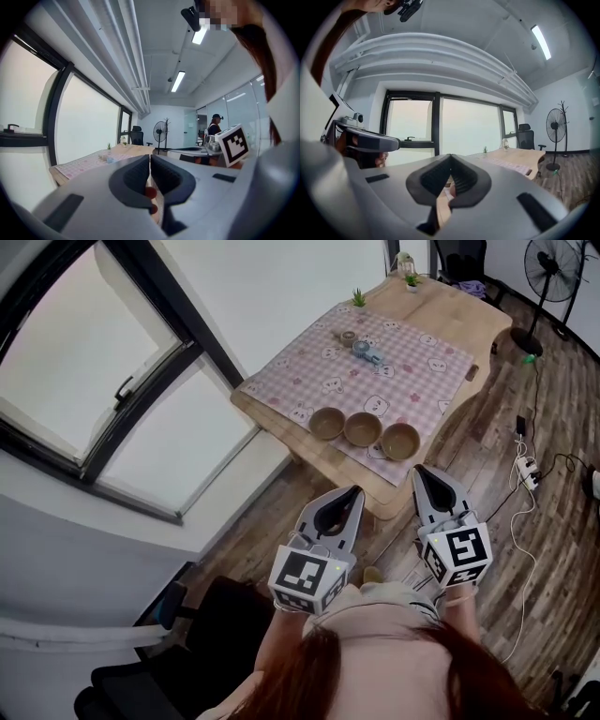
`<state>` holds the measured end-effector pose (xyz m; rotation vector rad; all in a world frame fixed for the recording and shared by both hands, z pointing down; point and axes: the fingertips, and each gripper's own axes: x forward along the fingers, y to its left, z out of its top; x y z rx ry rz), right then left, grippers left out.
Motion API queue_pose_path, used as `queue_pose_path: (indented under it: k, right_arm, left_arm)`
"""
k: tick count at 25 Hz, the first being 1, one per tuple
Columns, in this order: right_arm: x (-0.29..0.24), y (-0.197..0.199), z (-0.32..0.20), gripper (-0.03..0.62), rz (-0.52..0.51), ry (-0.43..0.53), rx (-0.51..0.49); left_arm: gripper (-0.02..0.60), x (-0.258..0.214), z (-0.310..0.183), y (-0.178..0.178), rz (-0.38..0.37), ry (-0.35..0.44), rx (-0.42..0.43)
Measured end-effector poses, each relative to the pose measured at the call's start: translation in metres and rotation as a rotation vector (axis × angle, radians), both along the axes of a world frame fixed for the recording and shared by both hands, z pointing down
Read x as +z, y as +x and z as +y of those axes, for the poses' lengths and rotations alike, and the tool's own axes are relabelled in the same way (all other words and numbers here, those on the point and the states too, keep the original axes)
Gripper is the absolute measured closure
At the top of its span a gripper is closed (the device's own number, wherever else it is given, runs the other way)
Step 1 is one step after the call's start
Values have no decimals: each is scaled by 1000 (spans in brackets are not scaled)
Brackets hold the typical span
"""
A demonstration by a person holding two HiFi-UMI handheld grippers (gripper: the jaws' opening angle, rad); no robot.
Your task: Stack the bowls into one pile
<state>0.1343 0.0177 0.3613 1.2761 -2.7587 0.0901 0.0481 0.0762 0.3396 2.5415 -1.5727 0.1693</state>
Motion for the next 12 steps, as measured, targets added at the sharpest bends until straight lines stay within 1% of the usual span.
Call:
queue_pose_path:
  k: [3, 6, 12]
  right_arm:
    - [4, 0, -7, 594, 12, 2, -12]
    - [9, -1, -13, 594, 35, 7, -16]
    - [17, -1, -30, 594, 48, -11, 2]
  left_arm:
    - [569, 3, -4, 1, -12, -5, -20]
    - [569, 8, -6, 0, -8, -20, -38]
    - [569, 11, -16, -7, -4, -31, -55]
